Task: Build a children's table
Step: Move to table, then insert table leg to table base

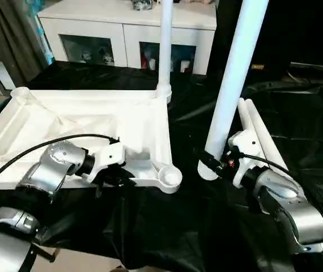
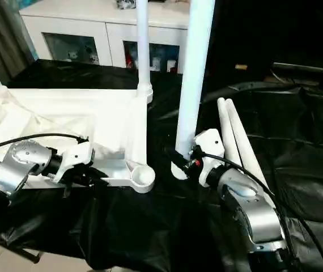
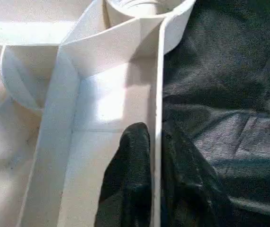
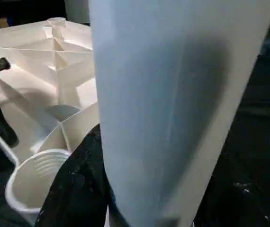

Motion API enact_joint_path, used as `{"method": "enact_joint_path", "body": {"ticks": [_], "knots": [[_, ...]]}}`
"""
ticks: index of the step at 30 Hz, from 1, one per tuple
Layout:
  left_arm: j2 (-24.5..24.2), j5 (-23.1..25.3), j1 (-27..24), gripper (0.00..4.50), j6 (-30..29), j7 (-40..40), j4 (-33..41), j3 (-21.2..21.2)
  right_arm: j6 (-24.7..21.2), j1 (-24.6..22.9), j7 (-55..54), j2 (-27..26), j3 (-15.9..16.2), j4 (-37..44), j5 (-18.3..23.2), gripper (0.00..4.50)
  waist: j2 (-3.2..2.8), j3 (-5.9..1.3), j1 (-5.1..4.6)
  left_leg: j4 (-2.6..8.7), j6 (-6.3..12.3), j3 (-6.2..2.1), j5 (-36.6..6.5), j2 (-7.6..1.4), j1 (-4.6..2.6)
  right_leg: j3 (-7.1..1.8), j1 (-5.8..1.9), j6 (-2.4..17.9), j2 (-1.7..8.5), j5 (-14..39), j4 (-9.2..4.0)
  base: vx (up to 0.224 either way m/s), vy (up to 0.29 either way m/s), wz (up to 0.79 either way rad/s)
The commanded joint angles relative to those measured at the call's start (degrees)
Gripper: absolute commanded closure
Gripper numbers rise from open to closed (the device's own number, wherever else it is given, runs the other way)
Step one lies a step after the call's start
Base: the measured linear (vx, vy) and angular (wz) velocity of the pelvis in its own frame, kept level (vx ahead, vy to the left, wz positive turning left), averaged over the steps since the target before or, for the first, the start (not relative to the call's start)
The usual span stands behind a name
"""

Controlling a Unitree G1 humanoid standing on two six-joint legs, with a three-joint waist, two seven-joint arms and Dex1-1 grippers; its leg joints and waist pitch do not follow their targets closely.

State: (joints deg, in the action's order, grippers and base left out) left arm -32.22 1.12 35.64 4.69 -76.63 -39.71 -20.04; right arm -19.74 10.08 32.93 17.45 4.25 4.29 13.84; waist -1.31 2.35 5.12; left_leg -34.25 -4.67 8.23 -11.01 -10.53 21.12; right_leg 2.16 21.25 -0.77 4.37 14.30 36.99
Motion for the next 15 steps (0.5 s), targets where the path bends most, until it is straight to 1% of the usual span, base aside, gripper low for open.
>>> {"method": "enact_joint_path", "body": {"ticks": [1, 2, 3, 5, 7, 10, 12, 13, 15], "knots": [[-0.36, 0.65, 1.69, 4.2, 1.17, 0.54, -1.45, 0.57, -0.43, 0.57, -0.07, -0.03, -0.05, 0.97, 0.29, 2.62, -0.45, -3.35, 0.05, 4.16, -0.25, 0.0, -8.21, -1.77, -0.62, -2.12, -2.64, 14.17, 3.27, -6.56, -3.98, 0.0, 0.0, 0.0], [-0.35, 0.65, 1.73, 4.37, 1.25, 0.53, -1.55, 0.6, -0.43, 0.56, -0.07, -0.02, -0.05, 0.97, 0.29, 2.62, -0.48, -3.33, 0.08, 4.19, -0.28, 0.01, -8.4, -1.76, -0.65, -2.13, -2.61, 14.17, 3.29, -6.16, -4.01, 0.0, 0.0, 0.0], [-0.2, 0.51, 1.96, 4.43, 1.77, 0.43, -2.21, 0.88, -0.44, 0.54, -0.01, 0.01, -0.07, 1.01, 0.32, 2.62, -0.54, -3.34, 0.06, 4.21, -0.36, 0.01, -8.5, -1.81, -0.65, -2.14, -2.59, 14.2, 3.31, -5.93, -4.01, 0.0, 0.0, 0.0], [0.0, 0.15, 2.11, 4.47, 2.12, 0.28, -2.77, 1.27, -0.47, 0.51, 0.07, 0.02, -0.11, 1.08, 0.42, 2.62, -0.49, -3.31, 0.05, 4.25, -0.47, 0.01, -8.75, -1.83, -0.64, -2.17, -2.61, 14.16, 3.31, -5.65, -4.03, 0.0, 0.0, 0.0], [0.45, -1.18, 2.14, 4.47, 2.47, -0.77, -3.41, 2.27, -0.69, 0.59, 0.17, -0.07, -0.36, 1.16, 0.82, 2.62, -0.4, -3.34, -0.07, 4.18, -0.42, 0.05, -8.04, -1.74, -0.56, -2.18, -2.67, 14.23, 3.27, -6.6, -3.97, 0.0, 0.0, 0.0], [1.19, -3.12, 1.44, 4.47, 2.59, -1.96, -2.77, 3.31, -2.65, 1.18, 0.35, -1.15, -1.96, 1.2, 3.75, 2.62, -0.27, -3.44, 0.04, 4.11, 0.24, 0.11, -7.37, -1.84, -0.6, -2.2, -2.66, 14.77, 3.39, -7.54, -3.88, 0.0, 0.0, 0.0], [1.76, -3.87, 1.26, 4.47, 2.65, -2.15, -2.85, 3.74, -3.66, 1.57, 0.78, -1.69, -2.62, 1.53, 5.55, 2.62, -0.31, -3.51, 0.07, 4.05, 0.57, 0.13, -6.48, -1.88, -0.57, -2.16, -2.65, 15.13, 3.33, -9.02, -3.74, 0.0, 0.0, 0.0], [2.34, -4.32, 1.15, 4.47, 2.43, -1.95, -2.75, 3.97, -4.59, 2.04, 1.29, -2.08, -3.02, 1.69, 7.01, 2.62, -0.08, -3.5, 0.03, 4.01, 0.83, 0.17, -6.26, -1.85, -0.51, -2.12, -2.69, 15.2, 3.28, -9.55, -3.67, 0.0, 0.0, 0.0], [4.1, -4.89, 0.97, 4.49, 2.31, -0.79, -3.08, 4.24, -5.28, 3.26, 2.66, -2.48, -2.38, 1.14, 8.09, 2.62, -0.08, -3.5, 0.11, 3.96, 1.29, 0.22, -5.95, -1.87, -0.49, -2.11, -2.66, 15.37, 3.36, -9.6, -3.67, 0.0, 0.0, 0.0]]}}
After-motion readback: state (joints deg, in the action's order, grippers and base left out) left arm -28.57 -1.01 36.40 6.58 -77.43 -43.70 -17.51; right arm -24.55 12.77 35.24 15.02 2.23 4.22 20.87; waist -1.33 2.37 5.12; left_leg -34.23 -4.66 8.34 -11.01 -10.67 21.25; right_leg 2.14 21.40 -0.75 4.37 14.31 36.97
